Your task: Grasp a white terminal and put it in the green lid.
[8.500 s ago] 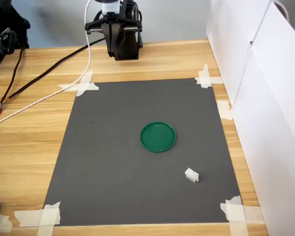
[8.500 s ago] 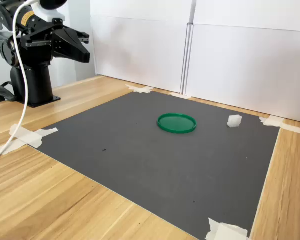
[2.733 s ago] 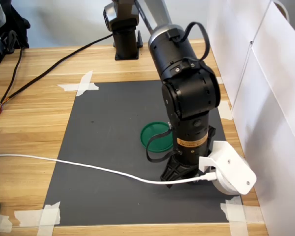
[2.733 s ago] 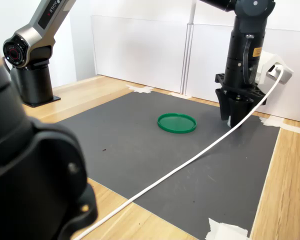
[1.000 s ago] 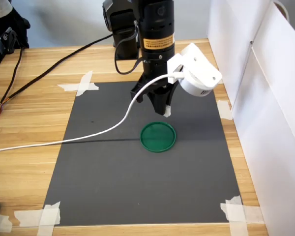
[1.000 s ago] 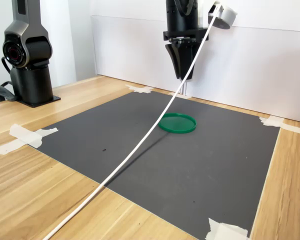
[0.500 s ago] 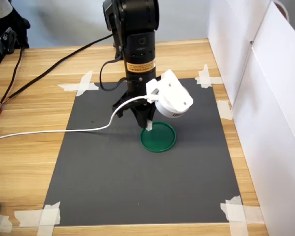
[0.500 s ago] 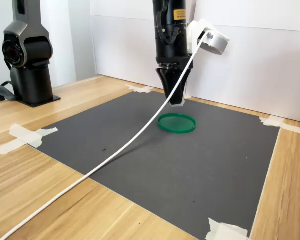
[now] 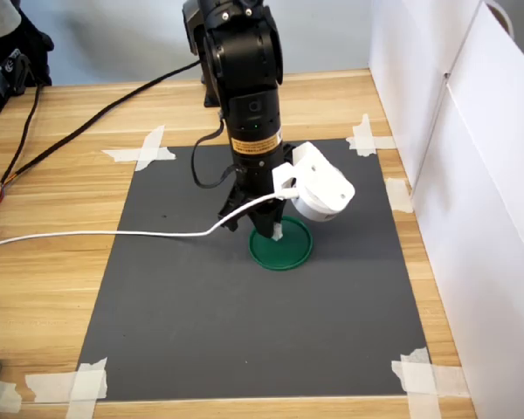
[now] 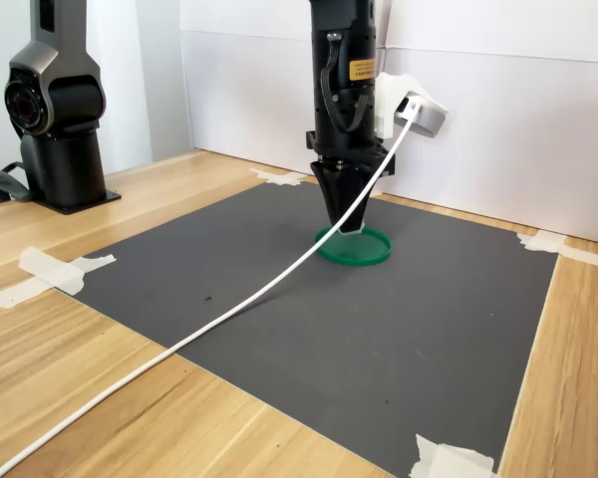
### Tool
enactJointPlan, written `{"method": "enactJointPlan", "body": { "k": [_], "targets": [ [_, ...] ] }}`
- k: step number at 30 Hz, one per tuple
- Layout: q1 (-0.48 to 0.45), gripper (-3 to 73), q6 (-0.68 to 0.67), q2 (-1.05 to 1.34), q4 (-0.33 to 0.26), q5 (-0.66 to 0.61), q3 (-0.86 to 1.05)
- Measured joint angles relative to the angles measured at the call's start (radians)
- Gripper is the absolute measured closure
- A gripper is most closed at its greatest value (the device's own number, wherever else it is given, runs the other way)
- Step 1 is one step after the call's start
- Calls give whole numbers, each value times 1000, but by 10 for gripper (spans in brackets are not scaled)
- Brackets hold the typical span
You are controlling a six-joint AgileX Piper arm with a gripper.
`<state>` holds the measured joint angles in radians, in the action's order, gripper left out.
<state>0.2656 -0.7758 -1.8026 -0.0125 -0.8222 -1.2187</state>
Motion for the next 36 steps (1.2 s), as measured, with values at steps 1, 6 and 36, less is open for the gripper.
{"method": "enactJointPlan", "body": {
  "k": [1, 6, 36],
  "targets": [
    [0, 591, -10, -2, -7, -1, 0],
    [0, 521, -73, -10, -65, -3, 0],
    [-16, 713, 140, 528, -219, 246, 2]
  ]
}}
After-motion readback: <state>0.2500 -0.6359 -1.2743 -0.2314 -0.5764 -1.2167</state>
